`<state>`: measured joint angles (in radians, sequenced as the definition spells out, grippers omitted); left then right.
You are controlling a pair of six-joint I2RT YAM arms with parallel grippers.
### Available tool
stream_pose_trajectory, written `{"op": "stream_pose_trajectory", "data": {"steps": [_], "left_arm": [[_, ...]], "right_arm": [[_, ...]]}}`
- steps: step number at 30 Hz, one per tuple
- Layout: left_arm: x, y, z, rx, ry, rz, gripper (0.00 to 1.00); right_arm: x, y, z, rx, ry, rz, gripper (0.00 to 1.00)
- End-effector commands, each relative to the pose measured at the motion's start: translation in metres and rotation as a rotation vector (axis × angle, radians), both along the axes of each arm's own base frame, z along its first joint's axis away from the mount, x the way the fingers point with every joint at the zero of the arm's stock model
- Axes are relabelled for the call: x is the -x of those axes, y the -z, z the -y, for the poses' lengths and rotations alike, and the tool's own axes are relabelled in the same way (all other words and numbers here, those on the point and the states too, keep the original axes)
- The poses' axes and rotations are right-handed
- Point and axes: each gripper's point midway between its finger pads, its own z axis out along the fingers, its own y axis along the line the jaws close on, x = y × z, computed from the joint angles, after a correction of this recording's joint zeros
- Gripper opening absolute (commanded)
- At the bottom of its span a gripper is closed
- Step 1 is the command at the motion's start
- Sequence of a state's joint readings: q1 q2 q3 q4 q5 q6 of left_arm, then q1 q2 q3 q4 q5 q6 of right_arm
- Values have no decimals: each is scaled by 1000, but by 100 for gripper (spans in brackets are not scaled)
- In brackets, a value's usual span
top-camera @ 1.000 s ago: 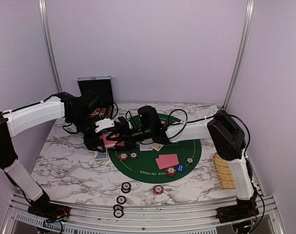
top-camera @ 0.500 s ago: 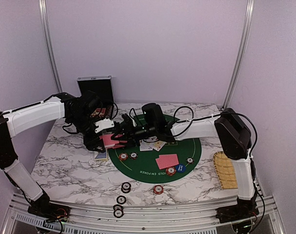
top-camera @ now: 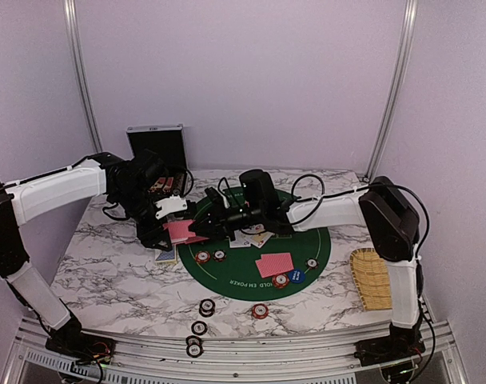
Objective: Distribute texas hold em gaming equipment
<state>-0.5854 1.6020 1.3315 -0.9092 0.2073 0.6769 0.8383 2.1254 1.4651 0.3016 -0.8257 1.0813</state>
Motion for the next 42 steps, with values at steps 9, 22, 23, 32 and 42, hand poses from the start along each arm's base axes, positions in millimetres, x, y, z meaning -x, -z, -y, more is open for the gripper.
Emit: {"op": "stream_pose_trajectory", "data": {"steps": [9,22,23,32,42], "left_arm": [[-4,-4,-1,3,-1,28,0],[-6,0,-7,-22,-8,35,0],[-5,1,-8,-25,-10,33,0],[-5,3,-12,-28,-21,25,0],[-5,0,-11,-18,-23,30,0]], "right_arm": [[0,-40,9,-128,0,-19,0],[-22,-37,66,-51,84,17,0],[-28,-37,75,-23,99,41,0],[-71,-23,149,393,215,332,0],[-74,-19,169,385,251,300,0]]}}
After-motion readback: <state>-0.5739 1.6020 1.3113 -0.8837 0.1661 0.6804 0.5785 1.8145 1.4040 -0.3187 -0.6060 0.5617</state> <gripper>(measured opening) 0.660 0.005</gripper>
